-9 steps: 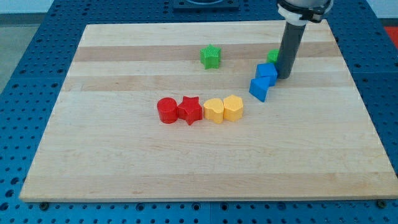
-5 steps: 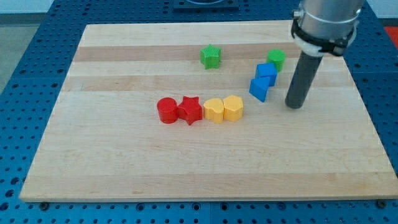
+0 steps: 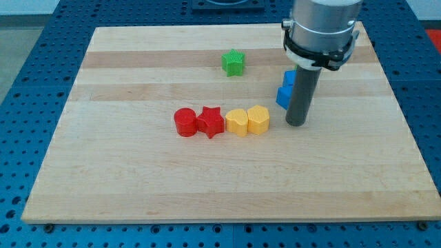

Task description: Slide the blue triangle along with the blue cube and green circle up a bit

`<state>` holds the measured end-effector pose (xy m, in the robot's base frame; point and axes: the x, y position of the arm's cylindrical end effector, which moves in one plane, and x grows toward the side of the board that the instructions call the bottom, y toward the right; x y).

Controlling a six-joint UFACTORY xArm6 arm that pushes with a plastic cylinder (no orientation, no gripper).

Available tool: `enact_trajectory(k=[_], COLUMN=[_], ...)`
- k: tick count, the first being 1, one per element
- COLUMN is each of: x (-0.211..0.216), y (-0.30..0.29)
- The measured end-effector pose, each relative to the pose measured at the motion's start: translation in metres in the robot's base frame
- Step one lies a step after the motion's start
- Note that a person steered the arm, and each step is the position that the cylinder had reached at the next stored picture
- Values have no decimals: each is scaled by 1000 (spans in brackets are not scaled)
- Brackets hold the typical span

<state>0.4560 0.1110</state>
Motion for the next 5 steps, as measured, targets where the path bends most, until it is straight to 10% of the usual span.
enact_trajectory(k=[5], x=[-19], y=[-1])
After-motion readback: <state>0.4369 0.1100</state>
